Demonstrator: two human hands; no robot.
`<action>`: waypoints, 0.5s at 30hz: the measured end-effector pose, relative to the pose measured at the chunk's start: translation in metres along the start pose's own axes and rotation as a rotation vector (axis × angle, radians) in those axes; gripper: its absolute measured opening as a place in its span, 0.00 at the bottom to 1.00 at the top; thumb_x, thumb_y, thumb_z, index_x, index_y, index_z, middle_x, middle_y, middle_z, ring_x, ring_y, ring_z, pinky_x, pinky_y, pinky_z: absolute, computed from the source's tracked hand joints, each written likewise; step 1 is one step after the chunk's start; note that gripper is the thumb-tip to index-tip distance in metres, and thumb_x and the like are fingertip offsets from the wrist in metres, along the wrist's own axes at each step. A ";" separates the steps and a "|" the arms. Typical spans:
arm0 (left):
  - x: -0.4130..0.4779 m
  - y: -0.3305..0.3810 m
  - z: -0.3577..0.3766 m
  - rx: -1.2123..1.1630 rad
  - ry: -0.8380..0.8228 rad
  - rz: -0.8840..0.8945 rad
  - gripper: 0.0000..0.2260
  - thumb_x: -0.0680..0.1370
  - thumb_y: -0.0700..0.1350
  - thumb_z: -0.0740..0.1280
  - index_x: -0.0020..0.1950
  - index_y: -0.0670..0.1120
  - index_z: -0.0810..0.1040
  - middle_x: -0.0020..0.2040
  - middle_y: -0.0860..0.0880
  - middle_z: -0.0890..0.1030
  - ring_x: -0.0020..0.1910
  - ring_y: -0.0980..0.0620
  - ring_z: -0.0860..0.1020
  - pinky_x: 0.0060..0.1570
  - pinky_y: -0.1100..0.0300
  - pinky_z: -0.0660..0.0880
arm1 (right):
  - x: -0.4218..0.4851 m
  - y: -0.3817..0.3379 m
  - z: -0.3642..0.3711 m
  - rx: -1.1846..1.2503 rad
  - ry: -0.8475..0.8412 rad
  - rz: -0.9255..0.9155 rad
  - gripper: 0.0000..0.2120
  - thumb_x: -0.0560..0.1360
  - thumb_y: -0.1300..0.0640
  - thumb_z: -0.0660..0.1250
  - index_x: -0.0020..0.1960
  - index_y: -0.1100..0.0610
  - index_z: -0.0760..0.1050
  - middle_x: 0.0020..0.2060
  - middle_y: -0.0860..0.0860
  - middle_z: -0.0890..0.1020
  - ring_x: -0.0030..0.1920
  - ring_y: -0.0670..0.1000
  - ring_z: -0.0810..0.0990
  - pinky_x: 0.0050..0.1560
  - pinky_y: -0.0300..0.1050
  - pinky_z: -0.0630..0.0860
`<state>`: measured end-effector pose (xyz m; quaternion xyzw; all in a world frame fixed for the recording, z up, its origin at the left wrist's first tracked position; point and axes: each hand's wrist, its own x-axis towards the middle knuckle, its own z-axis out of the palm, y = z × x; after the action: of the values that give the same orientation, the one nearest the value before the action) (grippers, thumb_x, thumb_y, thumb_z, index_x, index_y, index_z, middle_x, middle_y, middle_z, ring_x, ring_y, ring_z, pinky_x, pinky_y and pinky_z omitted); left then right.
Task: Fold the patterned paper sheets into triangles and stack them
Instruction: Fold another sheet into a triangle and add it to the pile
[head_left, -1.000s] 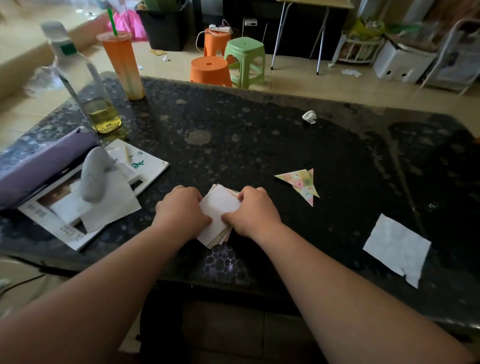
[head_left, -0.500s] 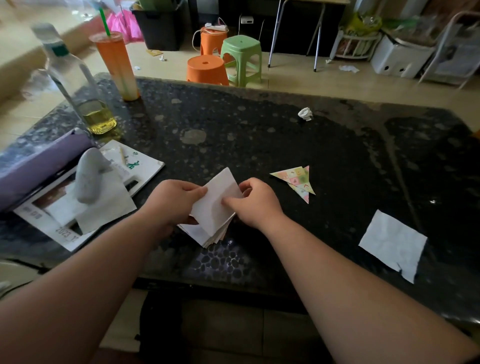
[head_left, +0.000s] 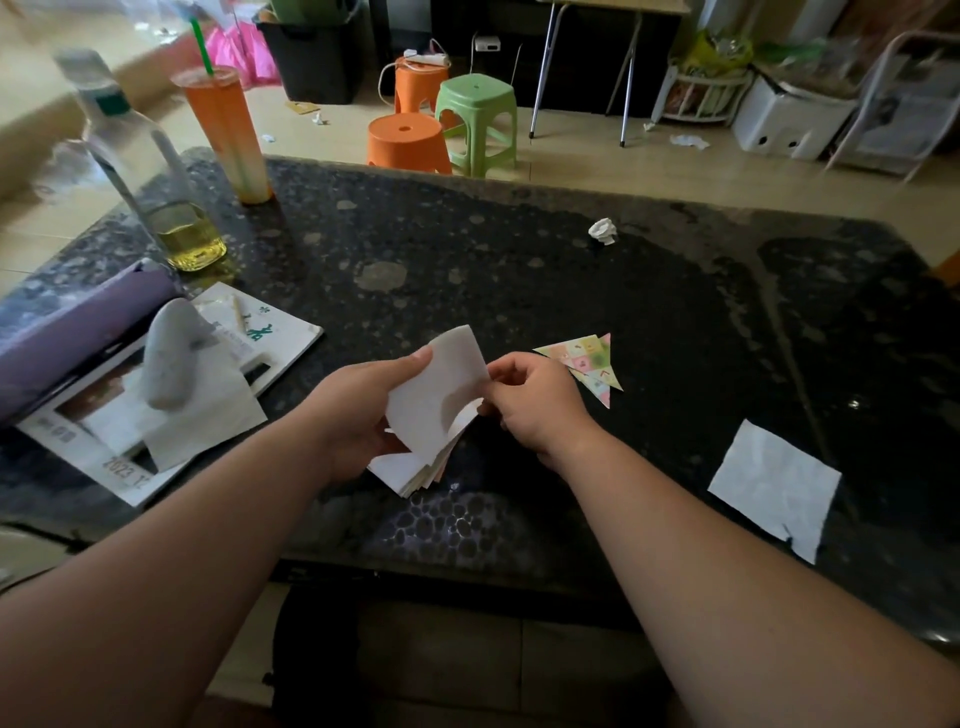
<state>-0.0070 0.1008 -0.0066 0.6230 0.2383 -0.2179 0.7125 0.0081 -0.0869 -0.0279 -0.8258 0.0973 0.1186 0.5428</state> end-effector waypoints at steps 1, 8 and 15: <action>0.000 0.001 0.002 -0.017 -0.060 -0.036 0.22 0.72 0.55 0.75 0.61 0.44 0.82 0.58 0.40 0.83 0.56 0.39 0.82 0.54 0.40 0.81 | -0.001 -0.001 -0.004 0.051 -0.016 0.024 0.04 0.78 0.56 0.74 0.53 0.52 0.83 0.44 0.49 0.86 0.43 0.46 0.85 0.41 0.41 0.78; 0.004 -0.013 0.038 0.093 -0.238 -0.011 0.23 0.79 0.61 0.66 0.70 0.51 0.76 0.60 0.44 0.81 0.56 0.46 0.80 0.50 0.46 0.79 | -0.012 0.004 -0.031 0.407 -0.059 0.176 0.11 0.77 0.62 0.74 0.59 0.57 0.79 0.53 0.57 0.84 0.54 0.55 0.84 0.52 0.50 0.85; 0.005 -0.044 0.087 1.265 0.021 0.583 0.44 0.71 0.67 0.73 0.81 0.56 0.56 0.76 0.51 0.64 0.75 0.45 0.63 0.72 0.49 0.63 | -0.039 0.019 -0.070 0.463 -0.070 0.503 0.13 0.82 0.51 0.66 0.59 0.59 0.80 0.55 0.62 0.83 0.53 0.60 0.84 0.44 0.54 0.84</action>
<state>-0.0241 0.0084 -0.0347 0.9590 -0.1044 -0.1089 0.2400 -0.0284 -0.1575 -0.0061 -0.6264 0.3033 0.2519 0.6725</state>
